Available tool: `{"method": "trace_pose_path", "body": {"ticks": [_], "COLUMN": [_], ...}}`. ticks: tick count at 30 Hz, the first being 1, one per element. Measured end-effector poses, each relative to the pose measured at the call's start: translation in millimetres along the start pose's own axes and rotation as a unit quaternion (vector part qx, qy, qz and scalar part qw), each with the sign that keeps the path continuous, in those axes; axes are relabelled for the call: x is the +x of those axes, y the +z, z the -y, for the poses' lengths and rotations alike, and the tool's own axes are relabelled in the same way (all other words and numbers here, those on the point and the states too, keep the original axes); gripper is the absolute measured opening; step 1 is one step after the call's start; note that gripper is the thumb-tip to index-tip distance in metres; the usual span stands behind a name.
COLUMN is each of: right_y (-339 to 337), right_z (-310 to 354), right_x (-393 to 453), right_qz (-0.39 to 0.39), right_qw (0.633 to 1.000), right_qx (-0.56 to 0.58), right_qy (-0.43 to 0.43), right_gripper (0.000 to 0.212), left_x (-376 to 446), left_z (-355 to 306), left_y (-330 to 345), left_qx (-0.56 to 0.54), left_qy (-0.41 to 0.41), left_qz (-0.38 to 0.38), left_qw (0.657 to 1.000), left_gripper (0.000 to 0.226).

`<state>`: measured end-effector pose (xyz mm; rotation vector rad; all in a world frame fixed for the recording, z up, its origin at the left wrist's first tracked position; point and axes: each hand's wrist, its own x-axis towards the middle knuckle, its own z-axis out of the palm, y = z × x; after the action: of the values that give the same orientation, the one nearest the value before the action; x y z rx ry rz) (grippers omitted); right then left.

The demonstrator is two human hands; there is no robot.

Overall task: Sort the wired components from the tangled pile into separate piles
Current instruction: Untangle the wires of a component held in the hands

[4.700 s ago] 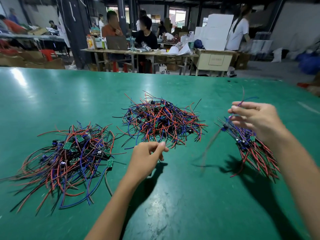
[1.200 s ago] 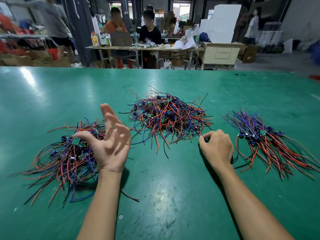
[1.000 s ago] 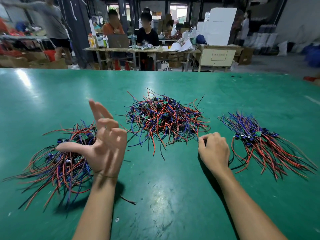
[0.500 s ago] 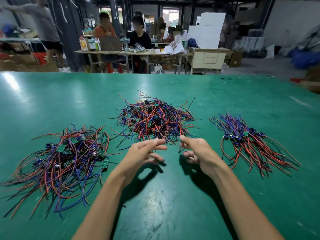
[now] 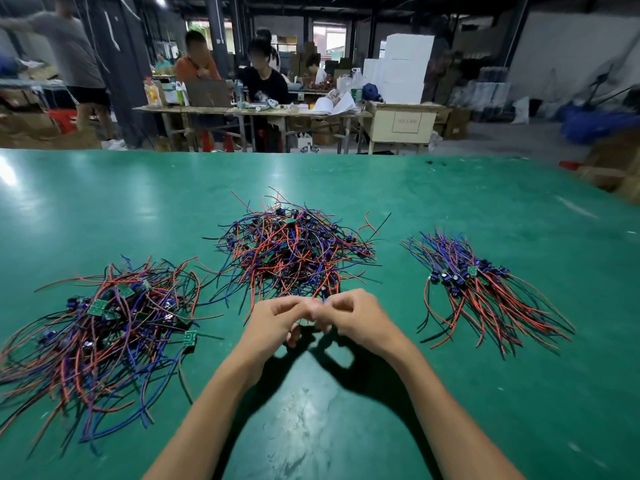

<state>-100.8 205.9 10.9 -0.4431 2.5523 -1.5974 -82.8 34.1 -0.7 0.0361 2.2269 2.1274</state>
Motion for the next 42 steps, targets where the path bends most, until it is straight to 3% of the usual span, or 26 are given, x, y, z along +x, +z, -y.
{"method": "trace_pose_path", "body": {"ticks": [2,4,9,15,21,25,29,32,35,42], "right_y": [-2.4,-3.5,-4.8,-0.1,-3.4,1.1,5.0,13.0,22.1,23.2], "right_z": [-2.7,-9.8,-18.5,-17.7,-10.9,-5.2,-7.9,-7.5,-5.6,-5.4], "right_x": [5.5,10.6,16.0,16.8,17.6,14.8,8.9,1.9,-2.6,-7.7], "right_qz": [-0.077,-0.135,-0.132,-0.155,-0.190,-0.227,-0.285,-0.283,-0.265,-0.269], "right_qw": [0.994,0.983,0.974,0.976,0.950,0.955,0.953,0.937,0.921,0.884], "right_qx": [0.026,0.022,0.128,0.043,0.204,0.185,-0.001,-0.108,-0.176,-0.226], "right_qy": [0.073,0.126,0.136,0.147,0.143,0.041,-0.100,-0.172,-0.224,-0.310], "right_gripper": [0.042,0.035,0.030,0.032,0.018,0.021,0.021,0.020,0.016,0.015], "left_x": [-0.6,-2.0,-8.0,-8.0,-2.1,-1.4,0.2,1.5,3.5,3.9], "left_z": [0.0,-1.1,-3.7,-3.1,-1.0,0.4,1.8,3.9,5.9,11.3], "left_y": [1.8,4.9,11.8,10.6,8.6,10.8,10.1,9.2,9.0,9.4], "left_qx": [0.011,0.022,0.065,0.070,0.038,0.027,0.011,0.007,0.009,0.040], "left_qy": [0.012,0.023,0.065,0.065,0.031,0.028,0.045,0.070,0.102,0.140], "left_qz": [-0.011,-0.007,0.024,0.021,-0.035,-0.035,-0.038,-0.044,-0.036,-0.026], "left_qw": [1.000,0.999,0.995,0.995,0.998,0.999,0.998,0.997,0.994,0.989], "left_gripper": [0.017,0.016,0.012,0.015,0.023,0.018,0.019,0.032,0.043,0.032]}}
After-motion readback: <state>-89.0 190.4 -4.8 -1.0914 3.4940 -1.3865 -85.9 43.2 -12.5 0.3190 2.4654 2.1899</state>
